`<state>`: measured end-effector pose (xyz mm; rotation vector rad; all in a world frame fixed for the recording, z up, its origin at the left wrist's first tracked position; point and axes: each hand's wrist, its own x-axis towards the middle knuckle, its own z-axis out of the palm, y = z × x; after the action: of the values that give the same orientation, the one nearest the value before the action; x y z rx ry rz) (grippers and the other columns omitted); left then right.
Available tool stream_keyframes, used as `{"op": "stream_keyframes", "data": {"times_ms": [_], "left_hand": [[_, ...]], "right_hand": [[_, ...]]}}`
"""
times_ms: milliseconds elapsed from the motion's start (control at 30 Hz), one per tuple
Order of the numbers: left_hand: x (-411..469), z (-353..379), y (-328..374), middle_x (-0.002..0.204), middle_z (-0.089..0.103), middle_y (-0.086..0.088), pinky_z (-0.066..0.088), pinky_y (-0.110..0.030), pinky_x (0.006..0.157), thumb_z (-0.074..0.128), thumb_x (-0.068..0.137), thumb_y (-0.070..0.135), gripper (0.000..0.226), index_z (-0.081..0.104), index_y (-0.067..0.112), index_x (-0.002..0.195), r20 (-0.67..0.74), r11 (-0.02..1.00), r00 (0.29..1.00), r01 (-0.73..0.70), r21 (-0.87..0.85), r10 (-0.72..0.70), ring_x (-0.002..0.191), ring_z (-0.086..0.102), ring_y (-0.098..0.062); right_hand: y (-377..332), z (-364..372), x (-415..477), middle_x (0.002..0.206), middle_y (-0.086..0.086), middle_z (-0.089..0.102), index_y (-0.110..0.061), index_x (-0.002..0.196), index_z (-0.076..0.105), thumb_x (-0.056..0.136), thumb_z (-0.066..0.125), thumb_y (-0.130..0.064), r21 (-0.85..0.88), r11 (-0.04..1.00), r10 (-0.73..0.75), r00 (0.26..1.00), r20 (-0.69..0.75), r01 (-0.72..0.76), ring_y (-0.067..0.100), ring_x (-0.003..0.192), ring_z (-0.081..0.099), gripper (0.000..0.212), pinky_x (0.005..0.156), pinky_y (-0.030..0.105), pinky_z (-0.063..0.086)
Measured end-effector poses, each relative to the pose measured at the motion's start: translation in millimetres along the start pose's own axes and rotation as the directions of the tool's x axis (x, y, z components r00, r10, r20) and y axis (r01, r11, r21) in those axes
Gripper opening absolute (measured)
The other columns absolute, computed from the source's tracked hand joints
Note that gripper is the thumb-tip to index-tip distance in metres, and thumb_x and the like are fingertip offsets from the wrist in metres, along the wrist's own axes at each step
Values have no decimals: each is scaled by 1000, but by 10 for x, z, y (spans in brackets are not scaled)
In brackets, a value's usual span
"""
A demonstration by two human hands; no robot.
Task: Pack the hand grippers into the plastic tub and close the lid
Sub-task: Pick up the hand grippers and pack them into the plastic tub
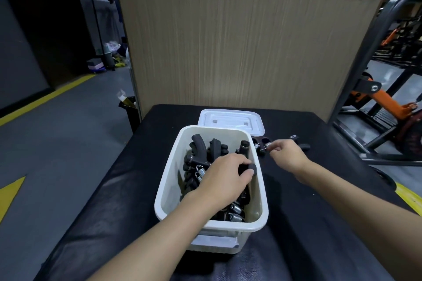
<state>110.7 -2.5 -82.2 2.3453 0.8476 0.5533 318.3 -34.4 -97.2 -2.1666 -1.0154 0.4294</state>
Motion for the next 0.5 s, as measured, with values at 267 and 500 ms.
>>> {"op": "stream_keyframes", "data": {"times_ms": [267, 500], "left_hand": [[-19, 57, -40, 125, 61, 17, 47, -37, 98, 54, 96, 37, 31, 61, 30, 126, -2, 998, 1000, 2, 59, -2, 117, 54, -7], [-26, 85, -92, 125, 61, 21, 45, -32, 100, 56, 94, 42, 33, 61, 34, 126, -39, 1000, 999, 1, 30, 0, 116, 54, -2]], "right_hand": [[370, 278, 109, 121, 5, 64, -11, 128, 59, 87, 59, -17, -178, 982, 99, 972, 214, -61, 18, 108, 58, 41, 98, 31, 45], [378, 587, 281, 128, 2, 62, -20, 140, 44, 51, 65, -60, -24, 999, 45, 953, 301, -40, 23, 118, 59, 99, 103, 43, 47]]}}
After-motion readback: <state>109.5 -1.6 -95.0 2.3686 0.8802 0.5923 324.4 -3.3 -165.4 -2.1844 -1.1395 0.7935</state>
